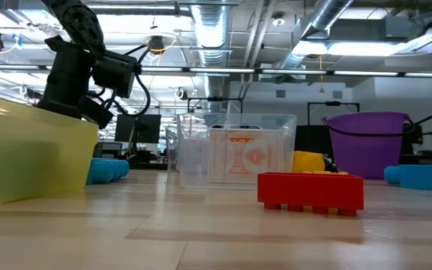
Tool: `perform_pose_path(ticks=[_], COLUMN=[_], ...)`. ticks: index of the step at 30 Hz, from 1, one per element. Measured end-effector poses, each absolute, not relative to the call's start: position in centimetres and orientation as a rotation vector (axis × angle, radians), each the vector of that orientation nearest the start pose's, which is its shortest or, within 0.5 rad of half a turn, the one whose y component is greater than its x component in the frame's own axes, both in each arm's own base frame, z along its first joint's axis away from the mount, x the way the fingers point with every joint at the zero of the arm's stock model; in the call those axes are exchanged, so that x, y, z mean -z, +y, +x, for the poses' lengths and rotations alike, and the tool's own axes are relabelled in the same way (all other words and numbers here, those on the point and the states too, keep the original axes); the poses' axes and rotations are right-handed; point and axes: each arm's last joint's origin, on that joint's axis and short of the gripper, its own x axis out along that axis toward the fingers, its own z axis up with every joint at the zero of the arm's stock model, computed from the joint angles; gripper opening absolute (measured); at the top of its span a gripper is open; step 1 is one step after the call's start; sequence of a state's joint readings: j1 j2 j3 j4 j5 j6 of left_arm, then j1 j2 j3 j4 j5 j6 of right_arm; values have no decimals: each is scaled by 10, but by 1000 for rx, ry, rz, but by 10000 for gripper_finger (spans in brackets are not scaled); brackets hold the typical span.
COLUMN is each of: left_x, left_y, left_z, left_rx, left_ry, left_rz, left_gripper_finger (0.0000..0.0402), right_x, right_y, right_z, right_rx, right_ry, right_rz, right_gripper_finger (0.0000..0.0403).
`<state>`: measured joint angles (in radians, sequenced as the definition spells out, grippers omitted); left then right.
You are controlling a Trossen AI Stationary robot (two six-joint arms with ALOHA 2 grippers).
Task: Pick & Place Toys
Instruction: Put the yellow game piece into the yellow bin
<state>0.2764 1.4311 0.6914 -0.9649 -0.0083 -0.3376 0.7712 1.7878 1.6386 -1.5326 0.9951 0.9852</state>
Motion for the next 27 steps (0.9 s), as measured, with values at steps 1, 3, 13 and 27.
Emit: perform_pose_path(ticks=[1,3,13,27], left_x=[-148,-148,-149,-153], left_y=[52,52,52,54], left_z=[184,184,183,186], left_rx=[-489,-486,-452,-447], left_ry=[1655,1659,1669,1658], left_rz=[-489,-492,-462,-408], left_gripper_finger=[383,369,291,293], right_x=[-301,-301,-301,-301], right_y=[205,205,205,204], right_z=[246,246,245,246], right_rx=[608,608,607,609], right_ry=[802,802,804,804], right_rz=[-408,-408,-406,-406], right_gripper_finger=[372,372,372,372])
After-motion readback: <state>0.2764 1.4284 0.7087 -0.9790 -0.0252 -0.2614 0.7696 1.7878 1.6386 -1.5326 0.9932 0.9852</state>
